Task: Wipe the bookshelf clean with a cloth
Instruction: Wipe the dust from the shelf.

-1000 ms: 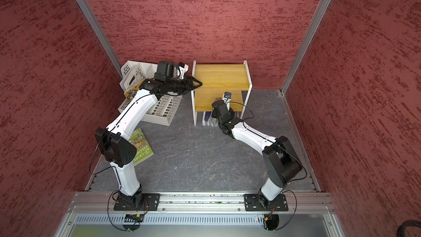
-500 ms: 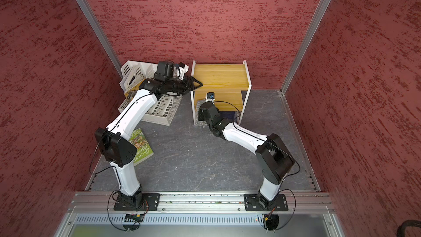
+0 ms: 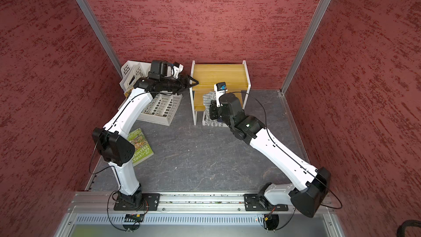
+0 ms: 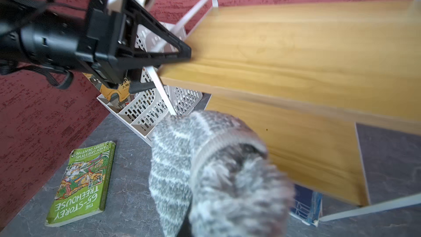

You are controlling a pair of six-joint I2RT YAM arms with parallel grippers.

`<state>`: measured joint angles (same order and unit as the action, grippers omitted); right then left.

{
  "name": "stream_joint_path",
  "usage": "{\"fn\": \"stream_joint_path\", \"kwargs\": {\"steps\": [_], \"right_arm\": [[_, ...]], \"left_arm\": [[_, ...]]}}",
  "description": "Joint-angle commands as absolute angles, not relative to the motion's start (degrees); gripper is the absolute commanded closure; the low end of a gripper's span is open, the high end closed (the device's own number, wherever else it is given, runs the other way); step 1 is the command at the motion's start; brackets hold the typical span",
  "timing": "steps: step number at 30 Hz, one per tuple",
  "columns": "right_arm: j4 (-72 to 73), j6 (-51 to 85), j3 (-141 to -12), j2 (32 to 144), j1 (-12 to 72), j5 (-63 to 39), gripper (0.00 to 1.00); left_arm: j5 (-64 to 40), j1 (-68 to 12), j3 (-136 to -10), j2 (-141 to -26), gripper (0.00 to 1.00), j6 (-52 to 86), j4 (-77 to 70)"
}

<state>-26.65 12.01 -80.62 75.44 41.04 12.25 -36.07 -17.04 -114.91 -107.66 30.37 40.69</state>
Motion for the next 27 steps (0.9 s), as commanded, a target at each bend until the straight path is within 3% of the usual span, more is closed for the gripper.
{"fn": "stream_joint_path", "kwargs": {"steps": [1,9,17,27], "right_arm": [[-38.1,7.5,-88.2,76.4,40.4,13.1,1.0],[-43.9,6.5,-104.7,86.3,39.9,11.3,1.0],[-45.4,7.0,-118.3,97.5,39.7,11.0,1.0],[-45.3,9.5,-122.7,103.2,39.1,10.4,1.0]], "left_arm": [[-38.4,-15.4,-113.0,-103.0,0.2,31.0,37.2],[-44.7,-12.5,-103.3,-95.3,0.21,33.1,29.7],[-45.4,-12.4,-89.8,-89.3,0.35,35.3,19.8],[-46.2,-14.6,-91.1,-91.7,0.39,37.3,15.1]]}}
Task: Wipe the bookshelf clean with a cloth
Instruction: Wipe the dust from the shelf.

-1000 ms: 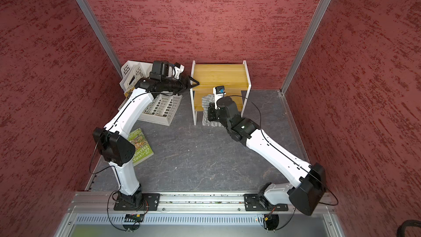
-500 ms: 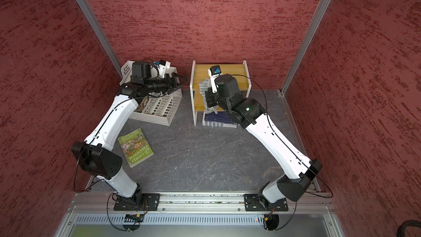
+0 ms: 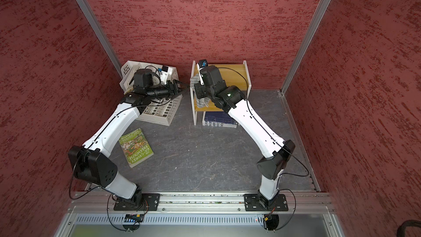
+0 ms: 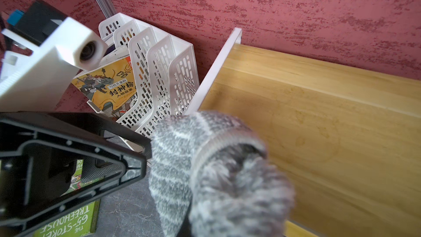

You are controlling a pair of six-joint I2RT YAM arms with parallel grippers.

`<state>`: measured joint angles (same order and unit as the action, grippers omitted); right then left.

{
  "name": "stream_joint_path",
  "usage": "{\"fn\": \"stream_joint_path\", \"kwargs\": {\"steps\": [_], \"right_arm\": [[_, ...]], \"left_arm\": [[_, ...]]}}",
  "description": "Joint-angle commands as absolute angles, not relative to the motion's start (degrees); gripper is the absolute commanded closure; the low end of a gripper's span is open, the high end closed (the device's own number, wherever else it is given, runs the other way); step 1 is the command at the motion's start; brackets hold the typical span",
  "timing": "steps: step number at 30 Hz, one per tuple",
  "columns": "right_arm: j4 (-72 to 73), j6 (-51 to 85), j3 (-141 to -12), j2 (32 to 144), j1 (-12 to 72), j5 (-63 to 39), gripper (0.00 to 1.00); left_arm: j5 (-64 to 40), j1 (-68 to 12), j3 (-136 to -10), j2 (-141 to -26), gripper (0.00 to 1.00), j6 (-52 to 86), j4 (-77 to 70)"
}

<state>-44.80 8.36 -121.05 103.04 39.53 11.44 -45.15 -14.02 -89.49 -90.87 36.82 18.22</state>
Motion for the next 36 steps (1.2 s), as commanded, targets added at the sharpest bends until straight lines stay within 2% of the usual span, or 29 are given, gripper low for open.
{"fn": "stream_joint_path", "kwargs": {"steps": [1,3,9,14,25,36], "right_arm": [[-45.4,9.8,-122.7,103.3,39.1,10.4,1.0],[-45.6,10.6,-122.6,103.8,38.9,10.5,1.0],[-46.0,12.7,-122.3,104.6,38.0,10.9,1.0],[-45.7,12.6,-122.1,103.7,37.3,11.4,1.0],[-44.3,15.5,-121.8,104.9,36.2,6.2,1.0],[-49.7,18.6,-135.9,114.8,35.4,8.2,1.0]], "left_arm": [[-46.2,-14.7,-91.4,-92.0,0.39,37.3,15.1],[-45.9,-14.8,-91.8,-92.7,0.4,37.3,15.3],[-45.4,-14.9,-92.4,-94.7,0.52,37.8,15.8],[-45.2,-14.9,-93.0,-96.0,0.59,38.0,16.1],[-44.4,-14.9,-94.0,-97.0,0.64,36.6,18.4],[-44.2,-15.1,-93.9,-97.2,0.68,36.0,19.4]]}}
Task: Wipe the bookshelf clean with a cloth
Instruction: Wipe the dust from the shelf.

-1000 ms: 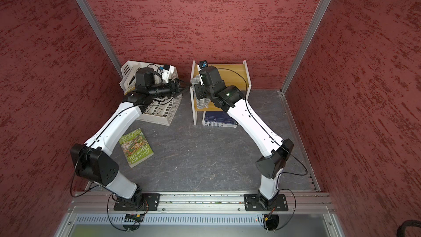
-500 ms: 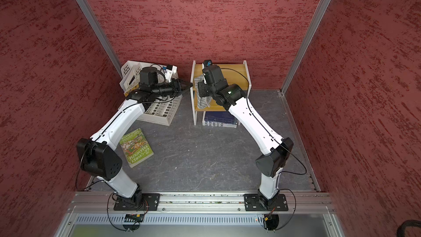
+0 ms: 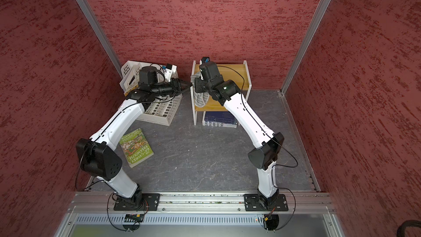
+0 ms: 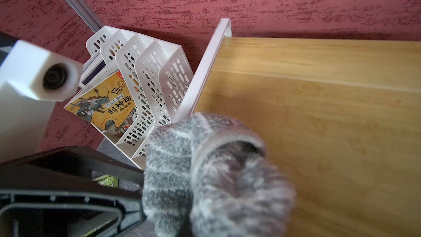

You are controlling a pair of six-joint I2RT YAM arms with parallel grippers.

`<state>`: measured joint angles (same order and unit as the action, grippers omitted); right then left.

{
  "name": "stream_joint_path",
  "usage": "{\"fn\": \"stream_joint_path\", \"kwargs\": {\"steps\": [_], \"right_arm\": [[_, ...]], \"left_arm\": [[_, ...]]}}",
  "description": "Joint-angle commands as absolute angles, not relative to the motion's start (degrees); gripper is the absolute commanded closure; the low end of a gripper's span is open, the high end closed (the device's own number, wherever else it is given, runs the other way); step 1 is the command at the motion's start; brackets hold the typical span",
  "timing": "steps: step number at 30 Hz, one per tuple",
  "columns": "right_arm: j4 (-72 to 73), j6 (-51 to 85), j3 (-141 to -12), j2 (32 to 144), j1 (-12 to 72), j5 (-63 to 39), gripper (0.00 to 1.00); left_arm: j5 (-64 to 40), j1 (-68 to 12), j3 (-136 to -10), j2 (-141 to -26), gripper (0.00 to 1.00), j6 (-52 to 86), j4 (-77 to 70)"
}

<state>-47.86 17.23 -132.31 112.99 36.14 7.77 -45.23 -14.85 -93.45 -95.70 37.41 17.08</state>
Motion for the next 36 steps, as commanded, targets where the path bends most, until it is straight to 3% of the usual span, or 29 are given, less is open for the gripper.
{"fn": "stream_joint_path", "kwargs": {"steps": [1,36], "right_arm": [[-50.1,18.8,-137.2,115.7,35.3,8.5,1.0],[-41.8,13.6,-150.4,134.7,31.0,20.3,1.0]], "left_arm": [[-44.2,-15.1,-93.9,-97.1,0.68,35.8,19.5],[-44.0,-15.3,-95.4,-97.7,0.68,34.3,22.3]]}}
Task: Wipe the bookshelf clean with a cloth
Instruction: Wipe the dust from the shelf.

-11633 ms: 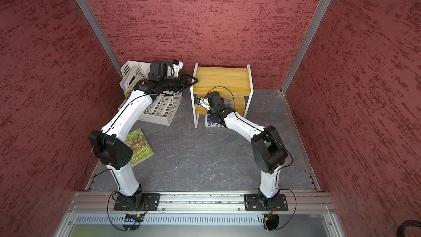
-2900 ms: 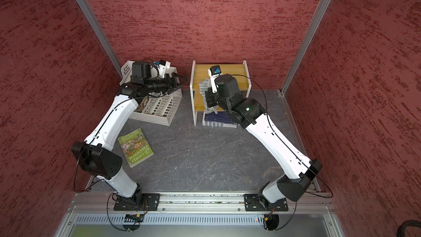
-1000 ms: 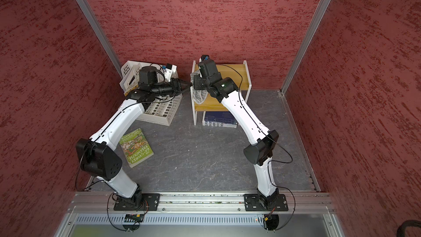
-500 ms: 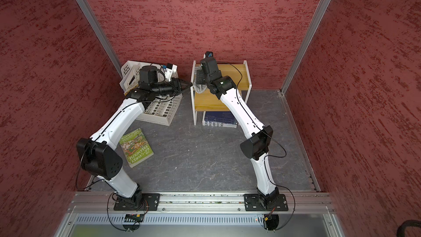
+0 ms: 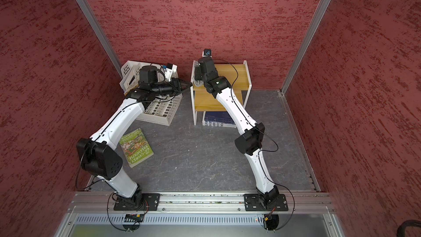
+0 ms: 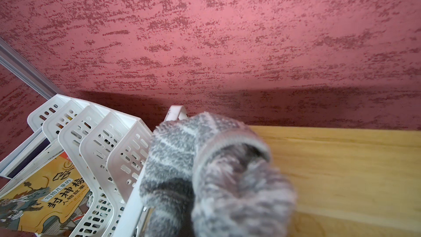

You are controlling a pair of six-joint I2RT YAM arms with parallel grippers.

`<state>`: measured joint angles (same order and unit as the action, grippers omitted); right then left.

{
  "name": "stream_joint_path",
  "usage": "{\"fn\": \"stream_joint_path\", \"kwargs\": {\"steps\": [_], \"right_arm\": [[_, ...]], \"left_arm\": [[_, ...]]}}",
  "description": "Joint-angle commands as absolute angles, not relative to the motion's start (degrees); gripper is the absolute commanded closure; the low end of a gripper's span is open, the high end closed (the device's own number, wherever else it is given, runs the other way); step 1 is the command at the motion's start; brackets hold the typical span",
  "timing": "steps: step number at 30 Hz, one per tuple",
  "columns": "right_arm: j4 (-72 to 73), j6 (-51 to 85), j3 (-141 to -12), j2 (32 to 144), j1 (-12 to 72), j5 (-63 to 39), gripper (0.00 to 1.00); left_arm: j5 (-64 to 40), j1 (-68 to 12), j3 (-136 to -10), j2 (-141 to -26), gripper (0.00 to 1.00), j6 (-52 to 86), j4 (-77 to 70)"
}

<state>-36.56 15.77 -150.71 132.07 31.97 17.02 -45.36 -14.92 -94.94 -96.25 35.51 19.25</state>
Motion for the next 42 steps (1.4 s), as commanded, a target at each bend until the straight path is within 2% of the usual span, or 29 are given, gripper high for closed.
{"fn": "stream_joint_path", "kwargs": {"steps": [1,15,22,28,35,42], "right_arm": [[-42.6,13.4,-150.4,134.5,30.7,21.2,1.0],[-49.3,4.4,-146.0,125.8,24.4,32.7,1.0],[-54.0,3.4,-146.1,123.9,20.3,34.9,1.0],[-56.7,3.5,-146.0,122.4,18.2,34.5,1.0],[-63.5,5.2,-145.6,118.6,18.1,29.1,1.0],[-66.1,7.3,-135.8,110.5,18.2,25.2,1.0]], "left_arm": [[-44.0,-15.3,-95.4,-97.7,0.68,34.3,22.4],[-42.7,-15.2,-95.9,-97.4,0.68,33.3,24.4],[-42.4,-15.1,-95.8,-97.1,0.68,33.3,24.9],[-42.2,-15.1,-95.9,-97.0,0.68,33.1,25.2],[-42.1,-15.0,-95.9,-96.8,0.68,32.9,25.7],[-42.0,-14.9,-96.3,-97.0,0.68,32.6,26.3]]}}
